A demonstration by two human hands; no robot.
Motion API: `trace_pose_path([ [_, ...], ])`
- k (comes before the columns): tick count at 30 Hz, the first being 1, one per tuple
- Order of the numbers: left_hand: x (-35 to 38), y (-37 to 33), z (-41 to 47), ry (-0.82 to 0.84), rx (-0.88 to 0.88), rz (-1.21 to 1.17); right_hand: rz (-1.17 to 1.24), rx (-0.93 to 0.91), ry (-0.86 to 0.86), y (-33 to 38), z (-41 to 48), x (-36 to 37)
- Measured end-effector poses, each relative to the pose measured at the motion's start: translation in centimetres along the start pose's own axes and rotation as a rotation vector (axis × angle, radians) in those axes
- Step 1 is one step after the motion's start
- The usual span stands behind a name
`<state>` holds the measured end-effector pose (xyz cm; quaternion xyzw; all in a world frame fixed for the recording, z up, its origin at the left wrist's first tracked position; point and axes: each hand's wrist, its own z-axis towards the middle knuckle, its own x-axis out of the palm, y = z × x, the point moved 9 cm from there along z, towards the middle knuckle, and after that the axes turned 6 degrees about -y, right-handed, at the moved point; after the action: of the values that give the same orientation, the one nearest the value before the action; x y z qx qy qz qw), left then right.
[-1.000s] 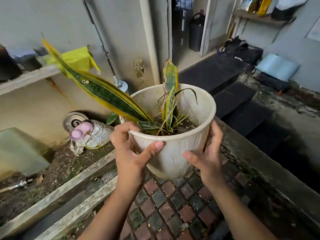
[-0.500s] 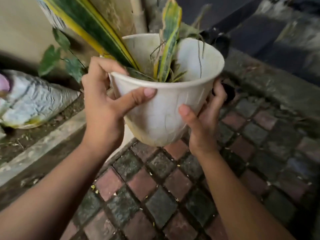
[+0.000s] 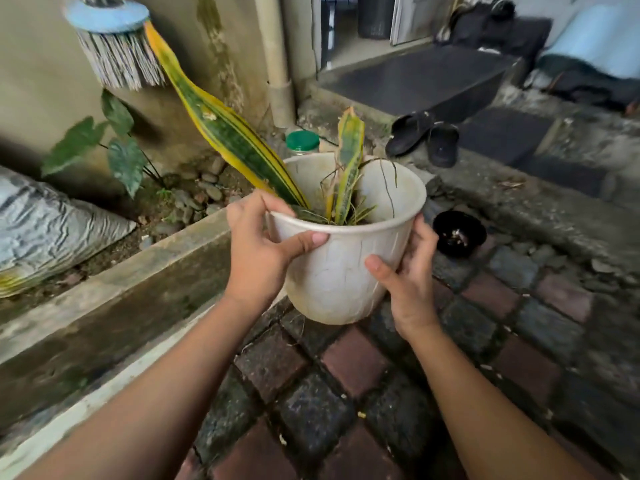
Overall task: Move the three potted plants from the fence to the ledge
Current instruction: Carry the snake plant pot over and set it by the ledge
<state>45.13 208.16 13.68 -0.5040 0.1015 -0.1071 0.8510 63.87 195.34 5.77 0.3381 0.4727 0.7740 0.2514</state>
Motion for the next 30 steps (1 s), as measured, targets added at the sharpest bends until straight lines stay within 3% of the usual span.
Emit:
trace_pose_path([
  [8,1.9,2.1,0.4,0.056,-0.097,0.077,-0.006,0.118,0.103,-1.6,1.9,-1.9],
  [14,2.5,3.3,-0.4,0.082,-0.107,0.134,-0.019,0.106,0.114,-2.1,2.4,-2.6],
  [30,7.3,3.0,-3.2,0.175,-0.085,0.155,-0.021,0.123,-0.087,-2.9,0.0,-9.7],
])
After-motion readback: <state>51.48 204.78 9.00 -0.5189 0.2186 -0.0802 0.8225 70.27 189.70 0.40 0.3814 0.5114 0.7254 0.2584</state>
